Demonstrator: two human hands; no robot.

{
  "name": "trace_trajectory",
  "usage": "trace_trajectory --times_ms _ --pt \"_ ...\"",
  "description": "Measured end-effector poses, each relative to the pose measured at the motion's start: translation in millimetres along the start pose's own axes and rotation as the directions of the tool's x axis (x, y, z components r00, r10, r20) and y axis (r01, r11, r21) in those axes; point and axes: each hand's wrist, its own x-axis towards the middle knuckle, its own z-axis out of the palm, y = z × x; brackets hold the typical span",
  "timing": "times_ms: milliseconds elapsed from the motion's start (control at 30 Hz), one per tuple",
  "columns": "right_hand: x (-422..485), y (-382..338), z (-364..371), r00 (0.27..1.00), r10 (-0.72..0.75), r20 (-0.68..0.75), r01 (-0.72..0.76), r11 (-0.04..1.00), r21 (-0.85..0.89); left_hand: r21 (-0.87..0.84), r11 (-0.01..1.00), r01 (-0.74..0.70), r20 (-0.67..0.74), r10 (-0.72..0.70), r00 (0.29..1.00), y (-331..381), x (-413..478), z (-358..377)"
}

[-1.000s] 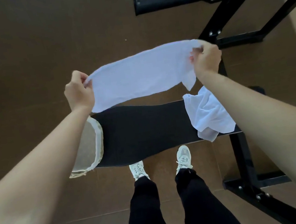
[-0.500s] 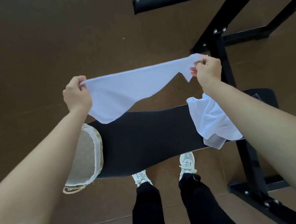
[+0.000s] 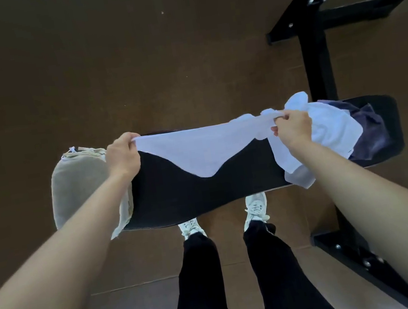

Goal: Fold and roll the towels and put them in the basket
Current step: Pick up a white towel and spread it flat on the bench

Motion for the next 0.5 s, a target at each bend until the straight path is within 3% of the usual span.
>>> trace_trajectory --times_ms 100,200,233,267,300,333,367,500 --pt "13.8 -14.0 -1.9 1.0 -0.028 -0.004 0.029 0.998 0.06 -0.062 0.997 -0.046 -0.028 0.044 0.999 9.8 14.1 -10.1" --pt "17.4 -35.6 -4.7 0.952 -0.221 -0.21 0.253 0.957 0.139 -0.126 0.969 -0.213 -0.348 0.158 0.924 24.2 22.5 -28.9" --pt "18.2 -35.5 -2.6 0.935 -0.269 -0.232 0.299 0.949 0.104 -0.084 0.966 -0.244 -0.394 0.192 0.899 23.0 24.2 -29.4" --pt "19.3 -32.7 0.8 0.949 -0.268 -0.169 0.277 0.96 0.033 -0.007 0.972 -0.233 -0.302 0.22 0.928 21.9 24.0 -25.8" --pt "20.7 -27.1 5.3 0.979 -0.2 -0.044 0.198 0.979 -0.039 0.088 0.974 -0.207 -0.104 0.216 0.971 17.8 22.5 -18.8" --pt "22.5 -18.8 9.2 0.991 -0.116 0.071 0.123 0.987 -0.1 0.172 0.971 -0.164 0.082 0.152 0.985 10.2 21.3 -12.3" --pt "24.3 -10.5 11.3 0.99 -0.062 0.129 0.082 0.984 -0.16 0.204 0.972 -0.116 0.146 0.087 0.985 4.2 20.9 -8.9" --pt "26.8 -5.6 7.9 0.993 -0.064 0.095 0.082 0.977 -0.196 0.13 0.99 -0.059 0.003 0.059 0.998 -0.8 35.0 -18.3"
